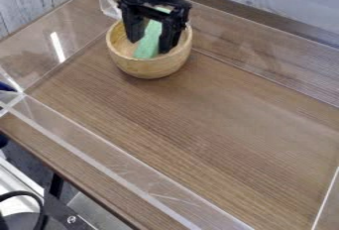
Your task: Remove the green block from inside the brown bowl and put it on the table
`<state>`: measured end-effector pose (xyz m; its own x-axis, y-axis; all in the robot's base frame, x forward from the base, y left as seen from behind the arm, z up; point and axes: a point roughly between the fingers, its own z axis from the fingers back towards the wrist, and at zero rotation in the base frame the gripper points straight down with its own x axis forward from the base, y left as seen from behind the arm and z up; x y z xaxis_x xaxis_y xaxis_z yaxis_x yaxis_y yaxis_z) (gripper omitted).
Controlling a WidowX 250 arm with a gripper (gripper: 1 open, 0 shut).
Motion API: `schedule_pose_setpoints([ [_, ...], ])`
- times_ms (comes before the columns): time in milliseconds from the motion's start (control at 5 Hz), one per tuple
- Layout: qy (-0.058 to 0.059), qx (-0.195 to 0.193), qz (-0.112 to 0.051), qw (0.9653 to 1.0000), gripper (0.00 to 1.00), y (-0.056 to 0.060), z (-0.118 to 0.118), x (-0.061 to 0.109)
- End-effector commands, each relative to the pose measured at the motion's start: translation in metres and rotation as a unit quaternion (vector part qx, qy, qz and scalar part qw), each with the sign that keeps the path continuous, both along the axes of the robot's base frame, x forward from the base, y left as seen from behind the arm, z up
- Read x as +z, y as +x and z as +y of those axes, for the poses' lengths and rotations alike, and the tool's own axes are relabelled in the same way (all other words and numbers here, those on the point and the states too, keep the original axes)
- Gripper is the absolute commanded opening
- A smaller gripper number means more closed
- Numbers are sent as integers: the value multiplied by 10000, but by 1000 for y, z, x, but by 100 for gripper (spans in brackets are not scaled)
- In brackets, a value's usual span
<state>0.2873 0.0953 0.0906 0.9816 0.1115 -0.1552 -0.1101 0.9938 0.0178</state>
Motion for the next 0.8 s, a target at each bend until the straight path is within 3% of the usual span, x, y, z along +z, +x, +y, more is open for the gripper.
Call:
schedule_pose_setpoints([
  [0, 147, 119, -340, 9992, 100, 16, 14, 11],
  [600, 199, 302, -307, 9989, 100, 28, 29, -10],
])
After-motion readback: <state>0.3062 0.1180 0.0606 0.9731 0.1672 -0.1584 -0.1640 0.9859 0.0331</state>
